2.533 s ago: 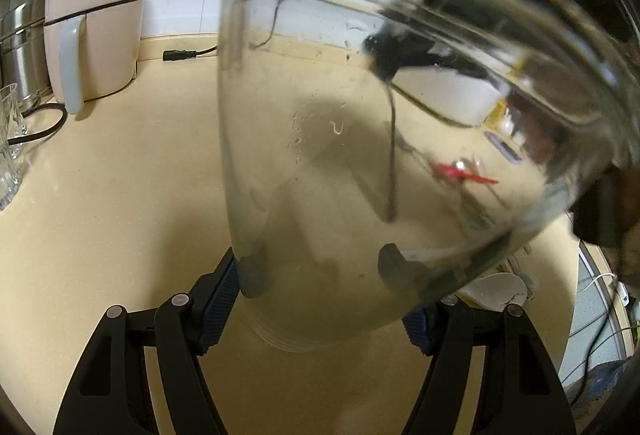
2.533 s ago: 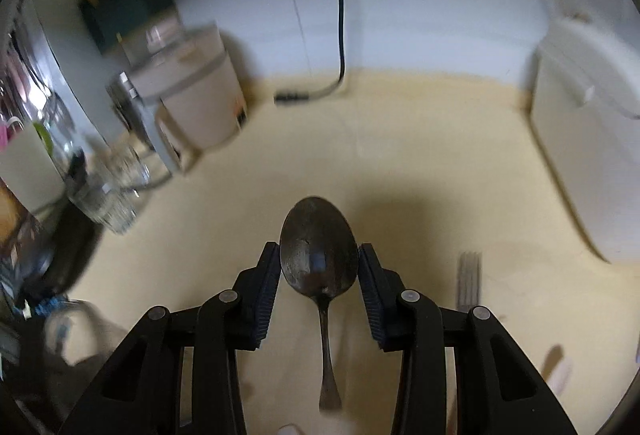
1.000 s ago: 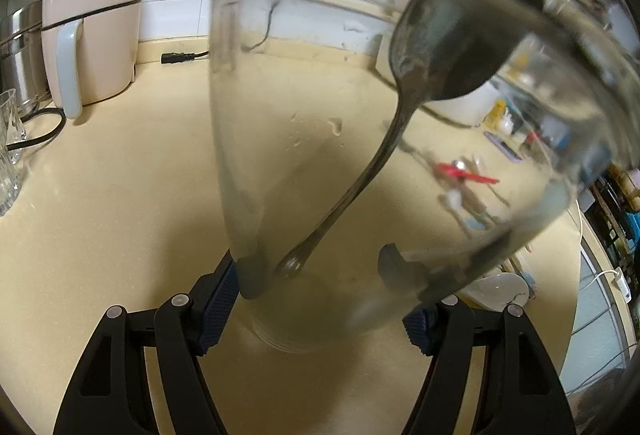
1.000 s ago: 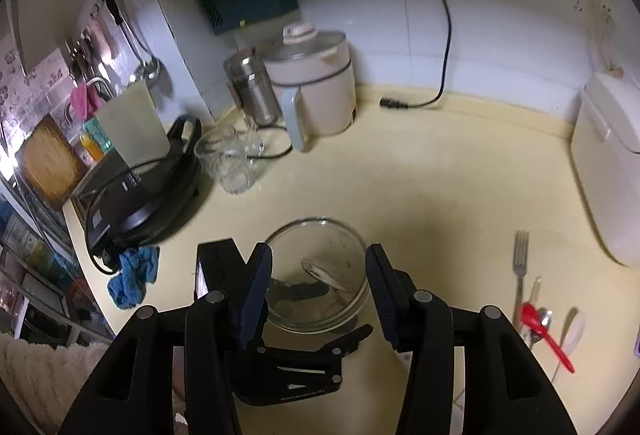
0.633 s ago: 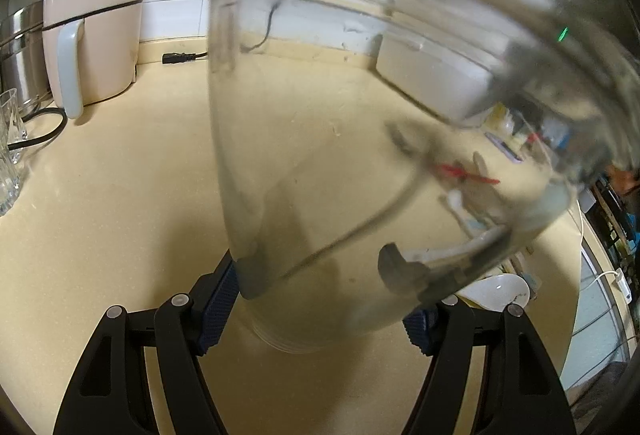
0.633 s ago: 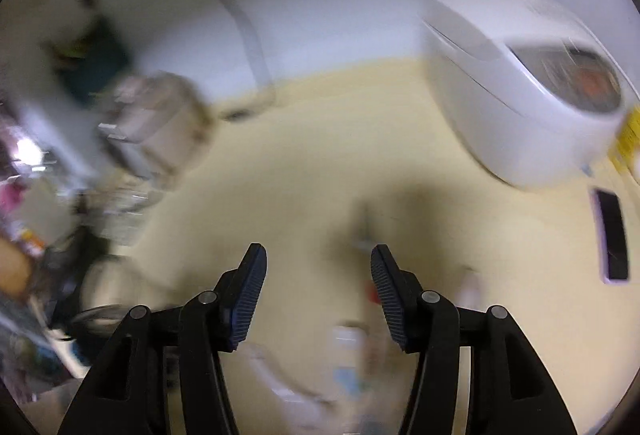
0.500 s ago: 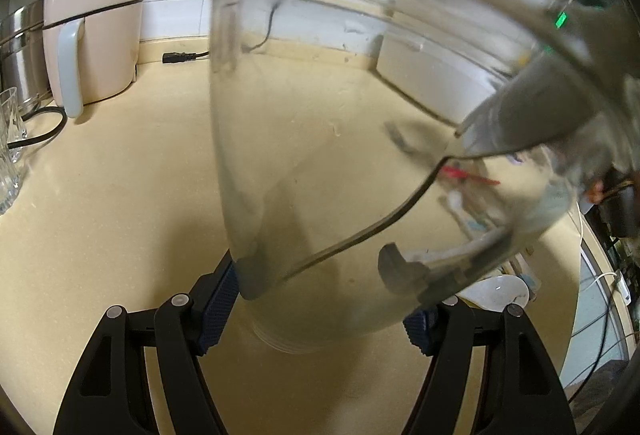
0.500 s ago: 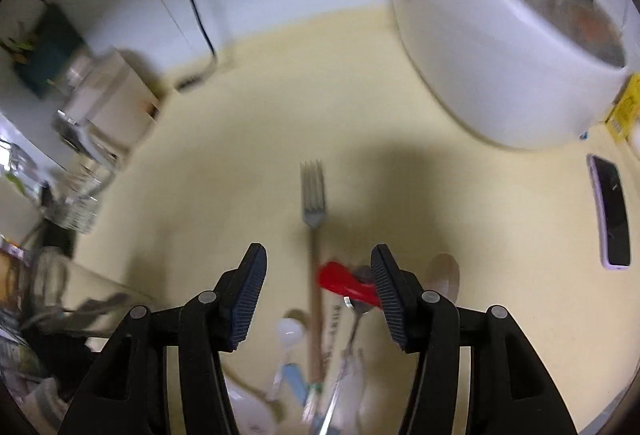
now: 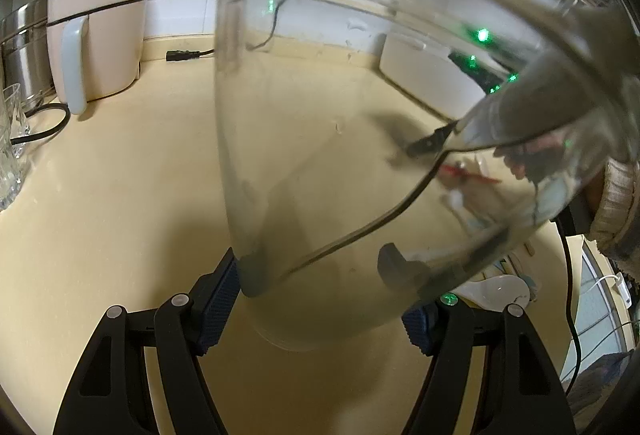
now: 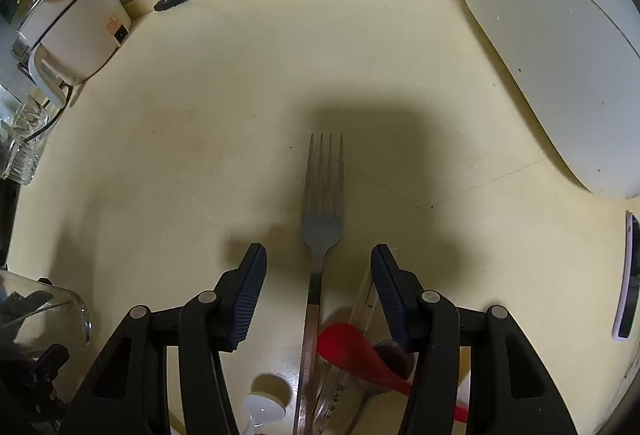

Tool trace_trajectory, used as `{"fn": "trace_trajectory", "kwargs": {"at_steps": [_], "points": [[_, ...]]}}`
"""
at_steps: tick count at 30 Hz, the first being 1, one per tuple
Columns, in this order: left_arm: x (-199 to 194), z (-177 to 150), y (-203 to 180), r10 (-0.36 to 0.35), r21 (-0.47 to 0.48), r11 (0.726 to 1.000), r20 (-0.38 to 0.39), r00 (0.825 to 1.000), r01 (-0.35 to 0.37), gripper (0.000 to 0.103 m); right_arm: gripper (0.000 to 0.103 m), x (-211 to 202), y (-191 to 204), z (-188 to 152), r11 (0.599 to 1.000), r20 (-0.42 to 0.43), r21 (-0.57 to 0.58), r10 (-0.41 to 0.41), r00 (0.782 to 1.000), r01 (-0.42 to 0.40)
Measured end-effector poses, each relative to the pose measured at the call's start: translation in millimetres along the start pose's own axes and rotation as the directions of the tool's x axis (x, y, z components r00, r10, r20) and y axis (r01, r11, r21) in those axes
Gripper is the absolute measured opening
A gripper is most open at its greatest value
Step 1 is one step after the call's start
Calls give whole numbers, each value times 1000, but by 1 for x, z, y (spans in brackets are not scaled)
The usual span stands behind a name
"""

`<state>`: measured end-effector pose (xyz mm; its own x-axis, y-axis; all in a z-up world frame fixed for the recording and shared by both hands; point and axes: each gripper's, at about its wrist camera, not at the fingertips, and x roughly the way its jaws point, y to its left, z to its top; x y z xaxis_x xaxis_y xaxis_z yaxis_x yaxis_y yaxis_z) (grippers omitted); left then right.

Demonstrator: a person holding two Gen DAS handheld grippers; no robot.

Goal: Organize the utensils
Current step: 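Grasp the steel fork from the utensil holder with the right tool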

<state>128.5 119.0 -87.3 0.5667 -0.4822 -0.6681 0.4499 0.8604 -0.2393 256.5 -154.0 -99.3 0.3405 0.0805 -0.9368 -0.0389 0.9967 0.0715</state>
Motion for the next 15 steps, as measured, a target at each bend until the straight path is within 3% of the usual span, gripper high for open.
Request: {"fn": "trace_trajectory", "kwargs": {"at_steps": [4, 5, 7, 11, 15], "points": [[1, -2, 2, 0, -3, 1000, 1, 1000, 0, 74, 34, 0, 7, 0, 997, 16, -65, -48, 999, 49], [0, -2, 2, 0, -3, 1000, 1, 1000, 0, 74, 14, 3, 6, -1, 998, -2, -70, -7, 1000, 7], [0, -2, 2, 0, -2, 1000, 1, 1000, 0, 74, 10, 3, 5, -1, 997, -3, -76, 31, 999, -32], [0, -2, 2, 0, -2, 1000, 1, 1000, 0, 74, 7, 0, 6, -5, 997, -2, -75, 24, 1000, -24], [0, -2, 2, 0, -2, 1000, 1, 1000, 0, 74, 6, -23, 1, -13, 995, 63, -17, 94, 994, -94]]}}
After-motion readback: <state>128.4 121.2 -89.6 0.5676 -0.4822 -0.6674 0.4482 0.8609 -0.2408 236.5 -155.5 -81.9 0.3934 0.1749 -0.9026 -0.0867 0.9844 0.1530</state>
